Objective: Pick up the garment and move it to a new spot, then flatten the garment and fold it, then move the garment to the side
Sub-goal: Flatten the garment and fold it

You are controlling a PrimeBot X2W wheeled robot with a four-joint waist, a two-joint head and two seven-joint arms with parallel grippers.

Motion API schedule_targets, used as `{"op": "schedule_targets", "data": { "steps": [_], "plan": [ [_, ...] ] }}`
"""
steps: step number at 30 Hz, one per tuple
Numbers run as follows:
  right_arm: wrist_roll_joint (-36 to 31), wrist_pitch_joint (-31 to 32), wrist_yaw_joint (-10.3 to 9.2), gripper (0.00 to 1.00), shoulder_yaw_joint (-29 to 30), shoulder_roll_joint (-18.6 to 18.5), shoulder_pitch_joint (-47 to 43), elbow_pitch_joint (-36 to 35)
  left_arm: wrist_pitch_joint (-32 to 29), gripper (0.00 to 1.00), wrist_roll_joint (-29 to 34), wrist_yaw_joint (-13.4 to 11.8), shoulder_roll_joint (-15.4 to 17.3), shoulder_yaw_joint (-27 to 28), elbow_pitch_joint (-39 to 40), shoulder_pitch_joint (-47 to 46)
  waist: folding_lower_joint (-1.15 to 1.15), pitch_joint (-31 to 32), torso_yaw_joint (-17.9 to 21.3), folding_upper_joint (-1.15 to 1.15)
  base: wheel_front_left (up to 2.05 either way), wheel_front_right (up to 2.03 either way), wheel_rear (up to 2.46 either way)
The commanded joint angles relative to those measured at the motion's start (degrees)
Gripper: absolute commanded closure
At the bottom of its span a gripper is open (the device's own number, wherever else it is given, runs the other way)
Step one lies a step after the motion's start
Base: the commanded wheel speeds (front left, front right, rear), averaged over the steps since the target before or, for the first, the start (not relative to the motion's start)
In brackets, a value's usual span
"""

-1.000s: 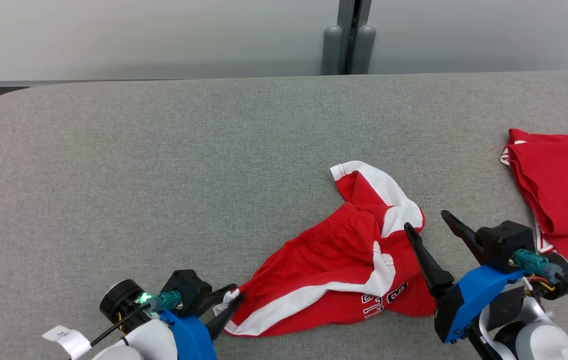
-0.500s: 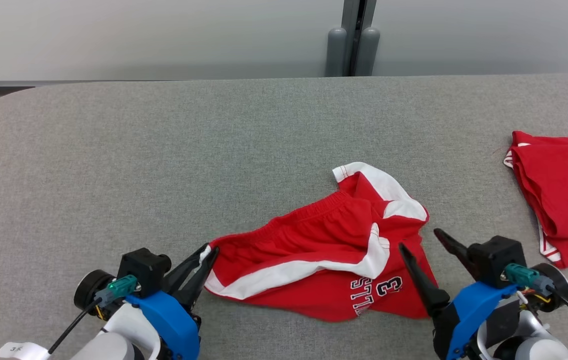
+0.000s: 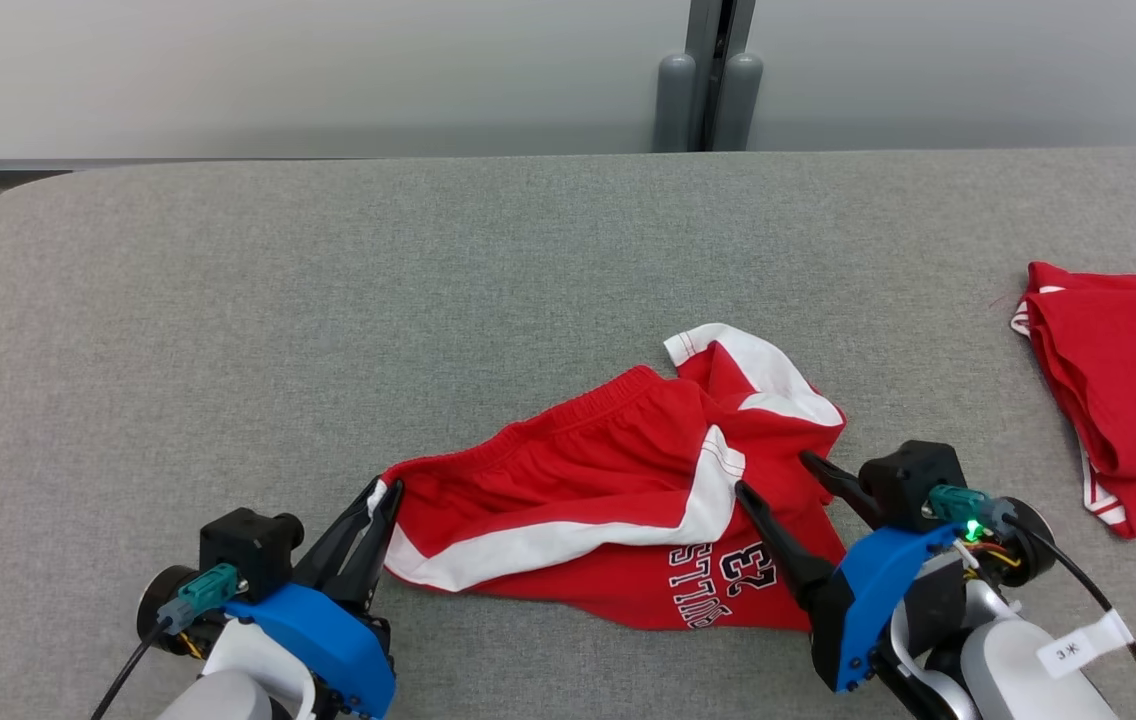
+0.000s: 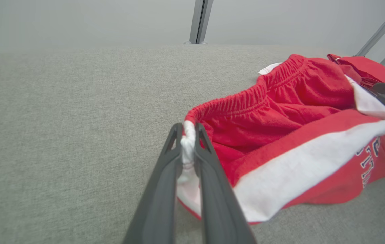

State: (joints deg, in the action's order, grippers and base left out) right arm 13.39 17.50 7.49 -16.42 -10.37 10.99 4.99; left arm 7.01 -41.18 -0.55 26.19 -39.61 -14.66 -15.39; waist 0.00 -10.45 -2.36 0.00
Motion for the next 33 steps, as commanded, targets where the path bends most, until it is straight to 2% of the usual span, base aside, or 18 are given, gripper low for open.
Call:
{"op": "schedule_targets", "data": {
  "steps": [1,4,8,19,26,33],
  "plan": [
    [0.68,-0.35,0.00,0.00,-0.52,0.08,1.78,1.90,0.83,1.00,0.07,-0.23,-0.59,0.19,-0.84,0.24,0.00,-0.05,-0.21,0.00,0.00,0.00,0.00],
    [2.06,0.11,0.00,0.00,-3.26,-0.29,3.51,5.60,1.51,1.00,-0.04,0.32,-1.45,-0.14,-2.30,-0.47,0.00,-0.03,-0.82,0.00,0.00,0.00,0.00],
    [5.24,0.33,0.00,0.00,-7.26,-1.11,4.46,6.72,2.38,1.00,-0.22,0.61,-2.39,-0.30,-3.75,-1.21,0.00,0.09,-1.31,0.00,0.00,0.00,0.00],
    [8.29,0.97,0.00,0.00,-13.68,-3.96,2.24,0.84,3.77,1.00,-0.93,0.62,-2.99,0.06,-5.67,-1.35,0.00,-0.35,-0.71,0.00,0.00,0.00,0.00],
    [5.44,0.05,0.00,0.00,-12.77,-4.45,3.93,-1.05,4.11,1.00,-1.10,0.66,-3.20,0.14,-6.06,-1.71,0.00,-0.84,-0.36,0.00,0.00,0.00,0.00],
    [3.28,2.06,0.00,0.00,-16.11,-5.73,8.49,2.42,4.36,1.00,-1.15,1.00,-3.83,-0.36,-6.50,-2.30,0.00,-0.89,-0.98,0.00,0.00,0.00,0.00]
  ]
}}
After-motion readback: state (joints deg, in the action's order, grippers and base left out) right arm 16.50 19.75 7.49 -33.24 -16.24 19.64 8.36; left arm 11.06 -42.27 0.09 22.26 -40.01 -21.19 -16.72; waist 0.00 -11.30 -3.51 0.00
